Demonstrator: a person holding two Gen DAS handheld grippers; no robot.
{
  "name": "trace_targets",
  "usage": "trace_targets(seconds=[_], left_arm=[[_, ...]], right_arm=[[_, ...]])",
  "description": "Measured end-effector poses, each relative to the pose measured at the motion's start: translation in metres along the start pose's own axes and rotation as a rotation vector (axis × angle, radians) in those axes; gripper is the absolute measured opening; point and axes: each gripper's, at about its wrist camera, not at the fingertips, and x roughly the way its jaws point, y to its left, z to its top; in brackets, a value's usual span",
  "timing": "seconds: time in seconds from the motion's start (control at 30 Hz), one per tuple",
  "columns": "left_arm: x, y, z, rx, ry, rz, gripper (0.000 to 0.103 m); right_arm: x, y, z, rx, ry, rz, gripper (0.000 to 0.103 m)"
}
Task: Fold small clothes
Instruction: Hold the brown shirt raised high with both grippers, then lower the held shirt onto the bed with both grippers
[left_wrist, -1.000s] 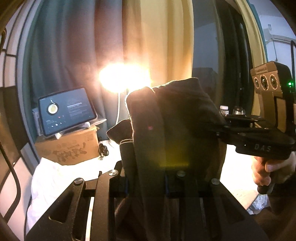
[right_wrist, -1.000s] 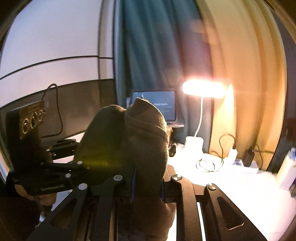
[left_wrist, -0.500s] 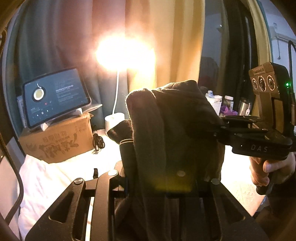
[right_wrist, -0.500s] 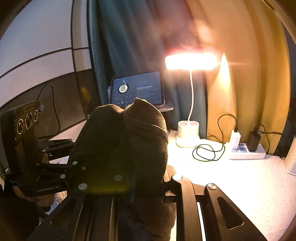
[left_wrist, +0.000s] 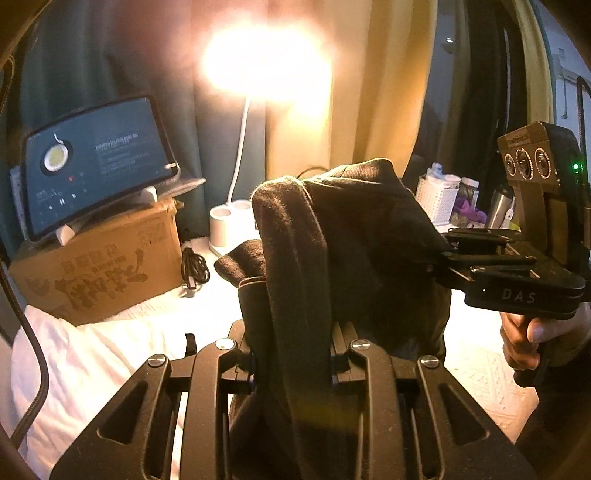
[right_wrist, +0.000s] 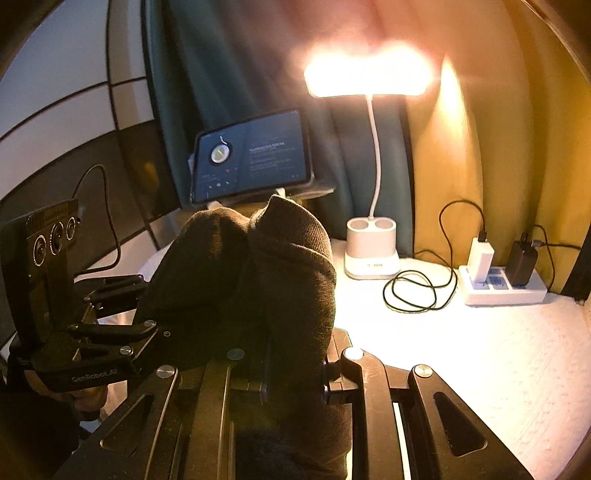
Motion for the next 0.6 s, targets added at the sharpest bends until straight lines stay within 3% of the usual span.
trace_targets(seconds=[0.6], left_arm=[[0.07,0.039,-0.027,-0.101,0.216,0.015,0.028]], right_arm=[[0.1,-0.039,-0.025,0.082,0.183,0.034,0.019]])
